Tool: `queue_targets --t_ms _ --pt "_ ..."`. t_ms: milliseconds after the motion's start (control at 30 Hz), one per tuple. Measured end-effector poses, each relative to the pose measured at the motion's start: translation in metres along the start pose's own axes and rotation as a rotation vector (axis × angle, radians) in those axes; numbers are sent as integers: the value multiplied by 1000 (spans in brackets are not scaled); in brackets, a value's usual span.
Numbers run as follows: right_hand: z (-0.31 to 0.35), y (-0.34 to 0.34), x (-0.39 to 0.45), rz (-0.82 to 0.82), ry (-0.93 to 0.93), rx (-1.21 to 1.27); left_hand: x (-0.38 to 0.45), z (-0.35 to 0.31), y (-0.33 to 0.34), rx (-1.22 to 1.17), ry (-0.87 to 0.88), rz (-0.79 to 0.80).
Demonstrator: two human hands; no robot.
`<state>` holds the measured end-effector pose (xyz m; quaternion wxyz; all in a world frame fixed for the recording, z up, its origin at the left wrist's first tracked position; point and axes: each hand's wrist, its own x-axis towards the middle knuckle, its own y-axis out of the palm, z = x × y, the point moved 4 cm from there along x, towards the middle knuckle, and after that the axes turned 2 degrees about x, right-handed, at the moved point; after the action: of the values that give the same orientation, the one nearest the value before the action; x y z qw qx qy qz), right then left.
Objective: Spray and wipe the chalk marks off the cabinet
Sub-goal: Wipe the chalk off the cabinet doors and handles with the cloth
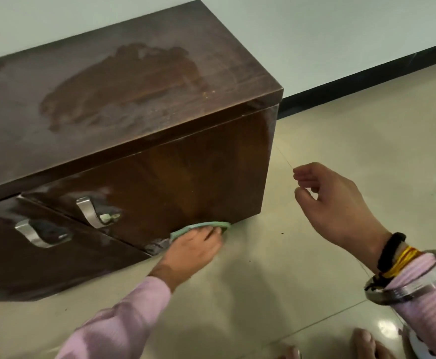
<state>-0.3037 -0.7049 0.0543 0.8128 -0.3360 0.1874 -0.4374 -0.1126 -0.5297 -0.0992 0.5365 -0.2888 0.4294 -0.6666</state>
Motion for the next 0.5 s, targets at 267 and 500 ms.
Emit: queue_targets --t_ms 267,500 --pt "4 13 -8 31 -18 -3 -79 15 23 -65 -45 145" --pt "16 25 -18 70 -62 -8 -31 21 -28 -43 -185 -165"
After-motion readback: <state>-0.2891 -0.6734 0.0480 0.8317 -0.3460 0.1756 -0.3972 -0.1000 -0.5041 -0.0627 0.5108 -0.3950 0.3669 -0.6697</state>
